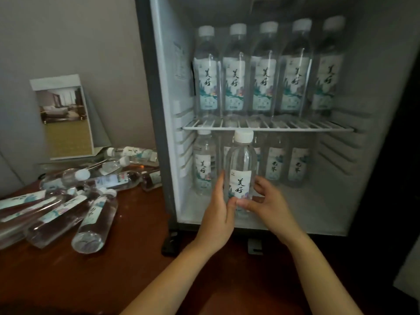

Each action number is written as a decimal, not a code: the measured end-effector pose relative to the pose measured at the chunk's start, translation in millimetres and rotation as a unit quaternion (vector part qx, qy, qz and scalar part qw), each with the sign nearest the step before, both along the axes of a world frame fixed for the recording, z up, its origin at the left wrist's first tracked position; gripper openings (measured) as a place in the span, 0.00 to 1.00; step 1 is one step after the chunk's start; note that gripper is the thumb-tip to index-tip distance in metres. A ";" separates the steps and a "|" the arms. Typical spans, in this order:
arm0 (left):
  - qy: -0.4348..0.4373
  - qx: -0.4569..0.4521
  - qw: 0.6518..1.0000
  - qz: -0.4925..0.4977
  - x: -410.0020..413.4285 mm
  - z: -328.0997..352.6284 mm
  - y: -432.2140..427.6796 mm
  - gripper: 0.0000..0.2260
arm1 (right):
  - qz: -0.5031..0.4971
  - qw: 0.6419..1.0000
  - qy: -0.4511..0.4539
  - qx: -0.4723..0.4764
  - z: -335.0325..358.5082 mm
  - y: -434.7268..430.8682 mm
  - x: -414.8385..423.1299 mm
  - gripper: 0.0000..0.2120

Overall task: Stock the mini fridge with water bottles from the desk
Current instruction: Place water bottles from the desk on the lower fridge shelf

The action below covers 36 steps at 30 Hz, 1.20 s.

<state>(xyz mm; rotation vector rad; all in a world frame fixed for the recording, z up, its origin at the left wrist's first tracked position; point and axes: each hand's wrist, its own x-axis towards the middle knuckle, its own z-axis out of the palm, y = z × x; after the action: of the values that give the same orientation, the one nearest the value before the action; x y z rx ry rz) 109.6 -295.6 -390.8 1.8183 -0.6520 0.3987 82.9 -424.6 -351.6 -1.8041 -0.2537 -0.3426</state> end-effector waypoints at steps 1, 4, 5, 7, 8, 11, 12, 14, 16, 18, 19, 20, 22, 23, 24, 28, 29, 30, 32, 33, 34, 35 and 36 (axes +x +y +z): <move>-0.002 0.005 1.000 -0.003 7.1 -1.3 -3.6 0.26 | -0.004 1.000 -0.001 -0.001 -0.7 -4.2 5.6 0.26; 0.002 0.017 1.000 -0.017 25.6 -3.7 -8.1 0.27 | -0.019 1.000 0.001 -0.015 -6.9 -13.3 26.1 0.26; 0.006 0.025 1.000 -0.017 30.3 -3.9 -8.4 0.28 | -0.022 1.000 0.003 -0.016 -8.5 -14.9 32.4 0.27; 0.016 0.039 0.999 -0.016 37.5 -2.9 -7.4 0.28 | -0.018 1.000 0.003 -0.014 -10.4 -15.6 41.7 0.27; 0.018 0.044 0.999 -0.017 40.8 -2.0 -6.4 0.28 | -0.014 1.000 0.001 -0.012 -10.7 -14.8 45.8 0.27; -0.012 0.063 0.998 0.011 49.6 1.7 -4.6 0.26 | -0.013 1.000 -0.001 -0.011 -9.5 -11.0 58.4 0.27; -0.028 0.073 0.996 0.041 51.9 1.9 -4.1 0.25 | -0.016 1.000 0.001 -0.010 -9.6 -9.2 62.9 0.27; -0.057 0.105 0.986 0.114 54.9 0.1 -1.9 0.23 | -0.031 0.999 0.003 -0.008 -11.0 -4.1 70.9 0.27; -0.083 0.150 0.973 0.155 55.5 -4.7 2.7 0.24 | -0.050 0.999 0.003 0.000 -14.1 0.8 77.3 0.25; -0.111 0.183 0.963 0.161 57.2 -11.1 10.5 0.24 | -0.074 0.997 -0.003 0.001 -17.8 3.9 81.7 0.24; -0.124 0.191 0.960 0.163 58.6 -12.4 15.2 0.24 | -0.088 0.996 -0.008 -0.007 -18.7 5.1 82.7 0.25; -0.132 0.191 0.959 0.164 60.2 -12.3 19.3 0.23 | -0.103 0.994 -0.015 -0.022 -19.3 6.2 82.9 0.26; -0.133 0.179 0.962 0.157 62.5 -9.9 24.6 0.21 | -0.128 0.989 -0.038 -0.059 -20.8 8.9 80.9 0.28; -0.130 0.173 0.965 0.147 63.5 -8.7 25.9 0.21 | -0.135 0.986 -0.055 -0.079 -21.4 11.0 79.2 0.29; -0.127 0.168 0.968 0.136 64.0 -7.9 26.5 0.22 | -0.140 0.983 -0.069 -0.098 -22.0 13.4 77.7 0.29; -0.099 0.135 0.980 0.105 64.6 -9.9 27.3 0.23 | -0.151 0.974 -0.096 -0.137 -24.5 19.4 77.0 0.30; -0.093 0.129 0.982 0.103 64.6 -10.3 27.2 0.23 | -0.151 0.973 -0.096 -0.144 -24.7 20.5 77.9 0.30; -0.091 0.126 0.983 0.102 64.6 -10.7 27.0 0.23 | -0.150 0.973 -0.097 -0.149 -24.4 21.8 78.5 0.30; -0.092 0.120 0.983 0.102 65.7 -11.7 26.6 0.23 | -0.149 0.972 -0.101 -0.154 -24.8 24.2 80.3 0.30; -0.094 0.119 0.983 0.103 66.3 -12.2 26.4 0.22 | -0.150 0.971 -0.102 -0.158 -25.0 24.9 80.8 0.30; -0.095 0.119 0.983 0.104 66.8 -12.7 26.3 0.22 | -0.152 0.970 -0.100 -0.163 -25.4 25.4 81.3 0.31; -0.095 0.121 0.982 0.106 67.1 -13.1 26.3 0.21 | -0.154 0.969 -0.100 -0.167 -25.6 25.5 81.3 0.31; -0.096 0.122 0.982 0.107 67.3 -13.3 26.2 0.21 | -0.156 0.968 -0.099 -0.170 -26.0 25.2 81.7 0.31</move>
<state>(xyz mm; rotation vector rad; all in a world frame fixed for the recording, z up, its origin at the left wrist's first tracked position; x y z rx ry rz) 176.8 -269.4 -404.2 2.1107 -0.6615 0.6679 164.6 -399.4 -377.5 -2.1555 -0.1749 -0.7413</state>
